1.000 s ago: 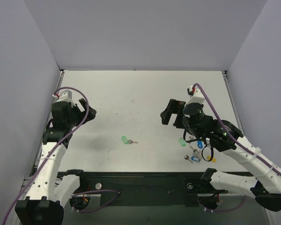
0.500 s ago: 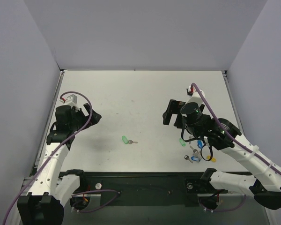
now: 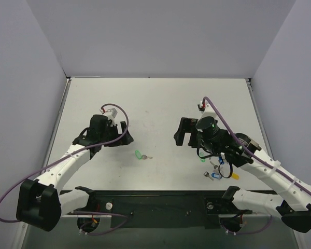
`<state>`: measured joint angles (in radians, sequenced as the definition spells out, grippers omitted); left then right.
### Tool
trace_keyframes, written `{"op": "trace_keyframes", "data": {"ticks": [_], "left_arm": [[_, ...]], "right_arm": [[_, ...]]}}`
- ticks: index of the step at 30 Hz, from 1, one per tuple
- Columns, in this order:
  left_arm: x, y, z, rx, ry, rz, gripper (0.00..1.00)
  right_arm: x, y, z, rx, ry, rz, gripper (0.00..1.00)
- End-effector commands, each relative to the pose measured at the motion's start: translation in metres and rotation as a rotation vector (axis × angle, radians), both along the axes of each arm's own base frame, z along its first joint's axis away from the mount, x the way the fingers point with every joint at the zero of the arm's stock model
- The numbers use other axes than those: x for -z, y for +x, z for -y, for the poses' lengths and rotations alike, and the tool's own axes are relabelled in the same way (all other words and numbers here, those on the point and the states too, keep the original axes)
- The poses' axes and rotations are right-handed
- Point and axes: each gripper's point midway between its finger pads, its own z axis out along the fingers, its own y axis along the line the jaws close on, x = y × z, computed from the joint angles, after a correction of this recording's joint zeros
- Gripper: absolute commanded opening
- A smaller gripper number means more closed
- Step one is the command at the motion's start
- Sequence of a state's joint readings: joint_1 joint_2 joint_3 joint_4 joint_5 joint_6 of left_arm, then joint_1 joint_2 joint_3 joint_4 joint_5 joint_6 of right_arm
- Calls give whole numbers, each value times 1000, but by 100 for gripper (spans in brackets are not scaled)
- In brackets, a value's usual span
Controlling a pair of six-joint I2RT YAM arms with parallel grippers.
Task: Remove the keys from the keyring
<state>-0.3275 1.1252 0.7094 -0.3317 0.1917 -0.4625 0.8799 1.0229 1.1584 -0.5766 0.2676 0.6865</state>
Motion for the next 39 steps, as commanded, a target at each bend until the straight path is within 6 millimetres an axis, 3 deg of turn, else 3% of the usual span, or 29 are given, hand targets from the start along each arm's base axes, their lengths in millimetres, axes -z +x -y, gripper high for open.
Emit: {"op": "trace_keyframes", "data": {"ticks": [1,15,29,39], "left_arm": [[-19,19,25,76,-73,97,96],[36,12,52,152,-96,-52,83],[71,-3,66,199,-99,-150,67],[87,-14,70,222,-65,-196,62]], "right_arm": [[-1,-12,-12,-80,76,-4,100],[3,-21,-19,-126,111,-29,100],[4,-28,-25,-170,131,-49,100],[2,-29,-25,-179,135,-51,100]]}}
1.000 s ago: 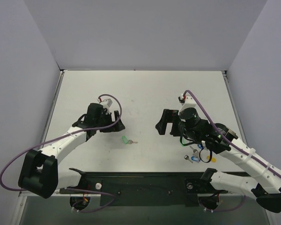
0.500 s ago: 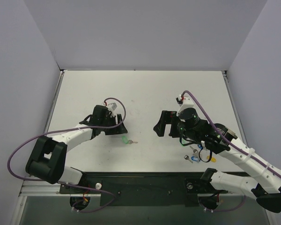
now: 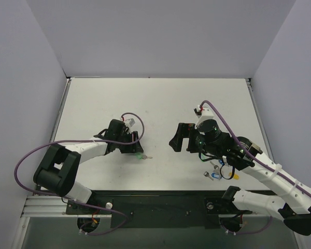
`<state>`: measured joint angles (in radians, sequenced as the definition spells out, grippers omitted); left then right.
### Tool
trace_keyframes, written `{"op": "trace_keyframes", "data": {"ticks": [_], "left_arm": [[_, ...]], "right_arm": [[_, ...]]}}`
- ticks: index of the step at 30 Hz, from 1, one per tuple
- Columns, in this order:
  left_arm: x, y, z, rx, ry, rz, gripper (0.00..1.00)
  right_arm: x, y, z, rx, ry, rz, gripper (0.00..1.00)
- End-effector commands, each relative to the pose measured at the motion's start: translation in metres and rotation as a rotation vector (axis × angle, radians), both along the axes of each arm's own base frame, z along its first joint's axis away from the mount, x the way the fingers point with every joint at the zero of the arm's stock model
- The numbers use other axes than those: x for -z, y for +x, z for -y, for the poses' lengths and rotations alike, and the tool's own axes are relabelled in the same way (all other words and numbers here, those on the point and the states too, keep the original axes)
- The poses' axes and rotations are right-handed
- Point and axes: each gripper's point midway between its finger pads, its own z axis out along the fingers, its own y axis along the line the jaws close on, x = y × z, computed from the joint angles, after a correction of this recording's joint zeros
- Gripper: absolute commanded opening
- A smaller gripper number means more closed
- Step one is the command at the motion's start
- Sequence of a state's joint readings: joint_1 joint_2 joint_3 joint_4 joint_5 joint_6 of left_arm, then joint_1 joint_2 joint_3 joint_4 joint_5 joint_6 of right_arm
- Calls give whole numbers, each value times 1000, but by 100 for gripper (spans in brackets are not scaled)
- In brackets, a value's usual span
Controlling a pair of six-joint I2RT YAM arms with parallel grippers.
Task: Remove the keys from the keyring
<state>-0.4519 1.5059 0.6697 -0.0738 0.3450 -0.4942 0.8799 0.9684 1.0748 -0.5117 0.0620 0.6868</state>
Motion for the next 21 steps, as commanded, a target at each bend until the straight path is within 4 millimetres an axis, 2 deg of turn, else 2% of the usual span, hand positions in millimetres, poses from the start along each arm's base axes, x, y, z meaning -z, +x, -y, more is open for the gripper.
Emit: {"op": "trace_keyframes", "data": {"ticks": [1,14,21], "left_arm": [[0,3,6,14,-10,14,61],[3,-9,6,19,16,-8,53],[2,-8,7,19,17,4,48]], "right_arm": [[-9,-2,-2,-14,30,21,100],[-6,-2,-2,-11,24,11,100],[-5,-2,-4,-10,30,8,100]]}}
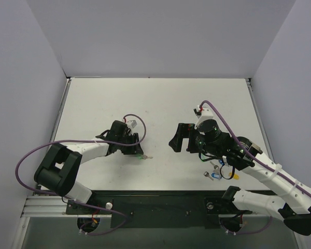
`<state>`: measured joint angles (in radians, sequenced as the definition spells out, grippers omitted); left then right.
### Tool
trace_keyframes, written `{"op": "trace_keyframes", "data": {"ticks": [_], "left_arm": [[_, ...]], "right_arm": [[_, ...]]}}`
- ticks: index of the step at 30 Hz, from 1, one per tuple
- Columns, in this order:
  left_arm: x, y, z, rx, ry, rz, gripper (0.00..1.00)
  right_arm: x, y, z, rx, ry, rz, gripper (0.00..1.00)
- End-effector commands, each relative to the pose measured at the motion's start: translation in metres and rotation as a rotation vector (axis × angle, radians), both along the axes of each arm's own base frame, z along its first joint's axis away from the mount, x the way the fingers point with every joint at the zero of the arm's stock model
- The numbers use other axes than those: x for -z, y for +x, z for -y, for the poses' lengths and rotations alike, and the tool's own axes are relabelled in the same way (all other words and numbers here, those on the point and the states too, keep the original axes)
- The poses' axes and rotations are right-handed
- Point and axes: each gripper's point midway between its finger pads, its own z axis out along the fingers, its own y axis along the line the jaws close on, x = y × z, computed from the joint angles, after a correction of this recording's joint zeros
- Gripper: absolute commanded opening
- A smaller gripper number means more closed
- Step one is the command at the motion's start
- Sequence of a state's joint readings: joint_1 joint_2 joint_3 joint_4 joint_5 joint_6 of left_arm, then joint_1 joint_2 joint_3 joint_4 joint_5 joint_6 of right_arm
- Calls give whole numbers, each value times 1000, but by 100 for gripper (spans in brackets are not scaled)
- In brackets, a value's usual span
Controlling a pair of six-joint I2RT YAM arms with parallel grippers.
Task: Remove the keys from the keyring
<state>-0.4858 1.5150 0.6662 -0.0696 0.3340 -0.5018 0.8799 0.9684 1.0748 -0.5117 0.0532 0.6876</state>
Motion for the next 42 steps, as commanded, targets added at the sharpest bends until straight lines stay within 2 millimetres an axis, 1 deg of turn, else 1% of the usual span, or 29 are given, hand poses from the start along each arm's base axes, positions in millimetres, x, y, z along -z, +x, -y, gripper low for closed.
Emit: {"op": "trace_keyframes", "data": {"ticks": [1,4,10,13,16,17,19,20,22,24,25,26,27,28,29,30,31,34,35,36,37,41,42], "left_arm": [[-1,-1,0,-4,7,11,46],[2,-2,-1,-2,14,3,41],[0,-2,0,0,16,9,33],[0,-3,1,2,17,8,24],[-1,-4,3,9,8,10,18],[-2,-3,4,13,3,15,13],[-4,-3,4,14,0,18,7],[-5,-3,5,14,-4,19,1],[-14,0,8,20,-20,38,0],[-30,3,10,20,-34,63,0],[-34,4,10,21,-37,71,0],[-47,7,12,24,-47,99,0],[-52,7,12,25,-49,106,0],[-67,10,14,29,-63,135,0],[-72,11,13,30,-66,145,0],[-88,13,15,36,-81,175,0],[-95,14,16,39,-90,191,0],[-131,15,20,61,-136,261,0],[-141,15,20,64,-148,280,0],[-158,16,21,70,-164,316,0],[-165,15,22,74,-170,328,0],[-226,10,26,114,-249,435,0],[-236,7,26,123,-263,453,0]], "right_arm": [[-6,-1,-2,-3,28,14,100],[-5,-1,-2,-3,28,14,100],[-2,-2,-1,1,24,6,100],[-1,-2,-2,-2,26,3,100],[-1,-2,-2,-1,28,4,100],[-1,-2,-2,-1,28,4,100],[-2,-2,-2,-2,29,5,100],[-2,-3,-2,-3,31,6,100],[-3,-2,-2,-1,33,7,100],[-5,-2,-3,-2,38,9,100],[-6,-2,-3,-2,41,8,100],[-9,-2,-3,-3,45,13,100],[-11,-2,-4,-3,51,14,100],[-12,-2,-5,-7,55,15,100],[-16,-2,-6,-7,63,21,100],[-20,-1,-7,-8,77,28,100],[-22,-1,-8,-5,81,29,100],[-35,0,-10,-10,112,48,100],[-44,0,-11,-7,132,58,100],[-49,1,-13,-11,147,67,100],[-56,1,-13,-8,167,77,100],[-90,1,-20,-8,284,121,100],[-101,2,-22,-4,321,137,100]]}}
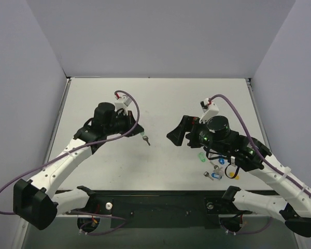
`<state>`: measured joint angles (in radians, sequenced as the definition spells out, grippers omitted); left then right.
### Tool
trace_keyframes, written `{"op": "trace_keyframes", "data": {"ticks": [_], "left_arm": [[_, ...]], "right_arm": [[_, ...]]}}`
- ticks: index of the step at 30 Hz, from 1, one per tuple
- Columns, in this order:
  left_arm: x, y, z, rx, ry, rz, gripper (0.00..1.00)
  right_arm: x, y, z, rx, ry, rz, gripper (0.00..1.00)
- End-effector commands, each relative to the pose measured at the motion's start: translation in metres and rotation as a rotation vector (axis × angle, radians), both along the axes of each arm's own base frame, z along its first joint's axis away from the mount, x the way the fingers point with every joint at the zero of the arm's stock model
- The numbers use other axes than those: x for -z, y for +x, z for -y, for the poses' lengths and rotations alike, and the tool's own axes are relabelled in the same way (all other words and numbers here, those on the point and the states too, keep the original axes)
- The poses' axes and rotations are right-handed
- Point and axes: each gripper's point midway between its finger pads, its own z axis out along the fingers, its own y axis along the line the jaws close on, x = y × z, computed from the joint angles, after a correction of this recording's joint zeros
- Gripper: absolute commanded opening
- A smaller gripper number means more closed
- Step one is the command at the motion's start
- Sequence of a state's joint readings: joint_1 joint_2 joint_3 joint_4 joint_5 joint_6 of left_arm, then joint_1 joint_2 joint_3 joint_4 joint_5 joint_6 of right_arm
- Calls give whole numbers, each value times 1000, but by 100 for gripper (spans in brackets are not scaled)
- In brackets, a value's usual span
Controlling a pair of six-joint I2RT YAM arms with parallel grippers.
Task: Remove the keys from the keyring
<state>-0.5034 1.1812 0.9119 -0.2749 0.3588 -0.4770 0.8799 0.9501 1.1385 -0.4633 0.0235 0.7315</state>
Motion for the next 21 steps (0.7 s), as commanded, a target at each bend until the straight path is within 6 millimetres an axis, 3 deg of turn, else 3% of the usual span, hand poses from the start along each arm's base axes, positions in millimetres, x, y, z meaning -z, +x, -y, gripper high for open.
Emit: {"op": "trace_keyframes", "data": {"ticks": [1,9,14,15,21], "left_arm": [[-79,-13,8,92,-99,152,0],[-174,-50,15,212,-302,296,0],[-219,-77,18,298,-440,357,0],[-231,-82,18,311,-473,372,0],[-281,-109,16,396,-616,454,0]], "right_arm": [[-65,1,-10,1,206,102,100],[-133,-5,-17,-36,449,224,100],[-161,-13,-21,-78,571,266,100],[-175,-16,-23,-99,622,296,100],[-202,-25,-30,-167,757,340,97]]}}
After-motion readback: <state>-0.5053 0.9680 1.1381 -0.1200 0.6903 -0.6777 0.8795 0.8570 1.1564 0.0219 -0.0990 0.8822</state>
